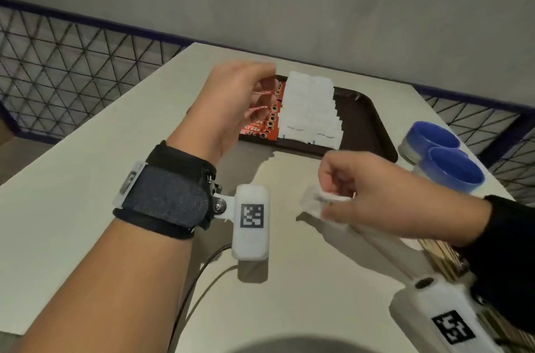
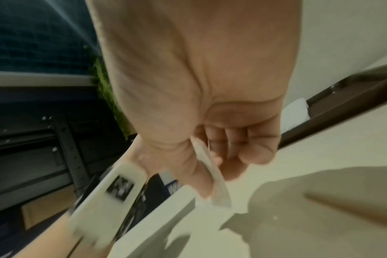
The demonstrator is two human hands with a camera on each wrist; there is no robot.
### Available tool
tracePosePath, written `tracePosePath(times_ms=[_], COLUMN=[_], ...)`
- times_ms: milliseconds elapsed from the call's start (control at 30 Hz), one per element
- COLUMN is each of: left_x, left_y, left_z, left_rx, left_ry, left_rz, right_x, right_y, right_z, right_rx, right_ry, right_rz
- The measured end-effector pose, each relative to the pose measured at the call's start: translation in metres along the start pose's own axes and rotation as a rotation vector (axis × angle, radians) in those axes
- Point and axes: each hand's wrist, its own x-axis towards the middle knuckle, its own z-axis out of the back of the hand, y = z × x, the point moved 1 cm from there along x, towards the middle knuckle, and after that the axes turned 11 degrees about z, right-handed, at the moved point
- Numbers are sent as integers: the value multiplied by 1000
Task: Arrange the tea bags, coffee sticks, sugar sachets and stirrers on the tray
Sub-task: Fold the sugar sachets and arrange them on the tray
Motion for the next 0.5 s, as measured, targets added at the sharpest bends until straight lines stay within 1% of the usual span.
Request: tracePosePath(times_ms=[67, 100, 133, 200, 267, 300, 367, 433, 500], left_x=[-3, -4, -5, -9, -13, -13, -10, -6, -4], left_y=[2, 3, 4, 6, 7, 8, 10, 12, 13], left_z=[-7, -11, -14, -21, -27, -29, -29, -27, -25], left_rx=[99, 130, 147, 125, 58, 21, -31, -46, -29], left_ry=[73, 104, 138, 226, 292, 302, 265, 215, 199], left_rz=[28, 57, 98, 185, 210, 188, 117, 72, 40], right_x=[12, 17, 23, 33, 41, 45, 51, 53, 51], right_y=[-5, -7, -9, -7, -4, -3, -5, -12, -17], right_z=[20, 29, 36, 45, 47, 47, 44, 42, 42], right_rx=[92, 99, 65, -52, -165, -227, -295, -258, -146], right_ry=[-256, -371, -464, -564, -588, -576, -528, -505, -494], right_rz=[-23, -8, 21, 99, 195, 239, 286, 305, 258])
